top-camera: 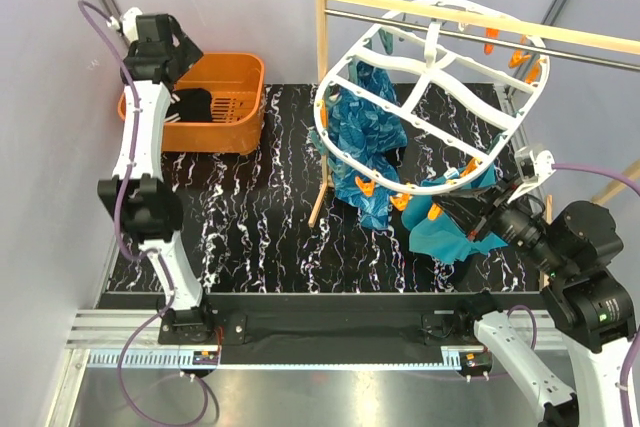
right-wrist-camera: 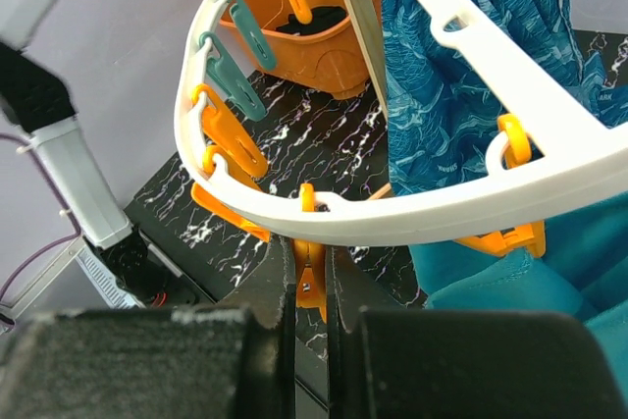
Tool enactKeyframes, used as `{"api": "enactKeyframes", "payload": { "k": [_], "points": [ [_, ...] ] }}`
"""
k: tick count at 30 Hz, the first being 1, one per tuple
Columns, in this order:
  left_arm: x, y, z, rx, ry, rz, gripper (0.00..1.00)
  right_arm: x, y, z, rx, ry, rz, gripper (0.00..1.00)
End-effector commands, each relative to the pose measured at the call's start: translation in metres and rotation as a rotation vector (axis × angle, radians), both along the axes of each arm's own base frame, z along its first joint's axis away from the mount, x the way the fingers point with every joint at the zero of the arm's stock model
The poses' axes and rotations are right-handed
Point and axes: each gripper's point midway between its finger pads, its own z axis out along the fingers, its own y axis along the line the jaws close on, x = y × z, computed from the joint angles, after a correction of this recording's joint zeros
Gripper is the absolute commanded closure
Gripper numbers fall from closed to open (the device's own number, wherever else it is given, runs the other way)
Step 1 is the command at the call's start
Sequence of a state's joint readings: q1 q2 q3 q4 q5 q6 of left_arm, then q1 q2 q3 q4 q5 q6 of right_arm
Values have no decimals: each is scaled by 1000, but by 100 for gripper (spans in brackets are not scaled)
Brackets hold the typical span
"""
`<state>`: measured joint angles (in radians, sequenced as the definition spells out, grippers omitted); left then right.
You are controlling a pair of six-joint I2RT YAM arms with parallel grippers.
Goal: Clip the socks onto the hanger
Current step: Pick up the sock from the bin.
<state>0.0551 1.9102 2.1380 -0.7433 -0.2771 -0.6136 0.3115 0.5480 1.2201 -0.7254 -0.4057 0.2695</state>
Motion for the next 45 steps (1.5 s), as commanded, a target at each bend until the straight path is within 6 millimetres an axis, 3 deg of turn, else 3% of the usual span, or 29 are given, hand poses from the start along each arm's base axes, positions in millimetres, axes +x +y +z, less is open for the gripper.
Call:
{"api": "enactKeyframes", "payload": {
  "k": [1, 3, 7, 11, 15, 21, 30, 32, 34, 38, 39, 42, 43, 45],
  "points": [
    [28, 37, -34, -102, 10, 141, 3, -10, -3, 7, -12, -12, 3, 100],
    [44, 49, -42, -123, -24, 171, 3, -11, -7, 6, -16, -16, -12, 100],
    [74, 64, -99, -183, 23, 228, 4, -13, -9, 6, -15, -17, -21, 100],
    [87, 70, -135, -243, 51, 270, 9, -13, -10, 3, -16, -13, -27, 100],
    [98, 72, -157, -282, 43, 295, 9, -10, -12, -4, -18, -2, -49, 100],
    [98, 82, -206, -368, 90, 370, 10, -6, -13, -7, -25, 14, -63, 100],
    [88, 87, -256, -411, 130, 449, 13, 3, -11, -13, -26, 39, -67, 100],
    [90, 88, -258, -406, 121, 451, 16, 5, -10, -15, -21, 46, -68, 100],
    [94, 90, -259, -394, 114, 436, 29, 7, -9, -16, -18, 49, -65, 100],
    [97, 94, -257, -383, 99, 415, 46, 9, -6, -17, -7, 60, -59, 100],
    [95, 92, -260, -392, 108, 408, 61, 9, -6, -15, -4, 56, -57, 100],
    [98, 88, -238, -412, 45, 366, 80, 9, -4, -13, 2, 59, -50, 100],
    [99, 87, -212, -411, 0, 348, 84, 8, -4, -12, 3, 59, -46, 100],
    [102, 80, -189, -423, -46, 302, 92, 6, -4, -10, 10, 55, -43, 100]
  ]
}}
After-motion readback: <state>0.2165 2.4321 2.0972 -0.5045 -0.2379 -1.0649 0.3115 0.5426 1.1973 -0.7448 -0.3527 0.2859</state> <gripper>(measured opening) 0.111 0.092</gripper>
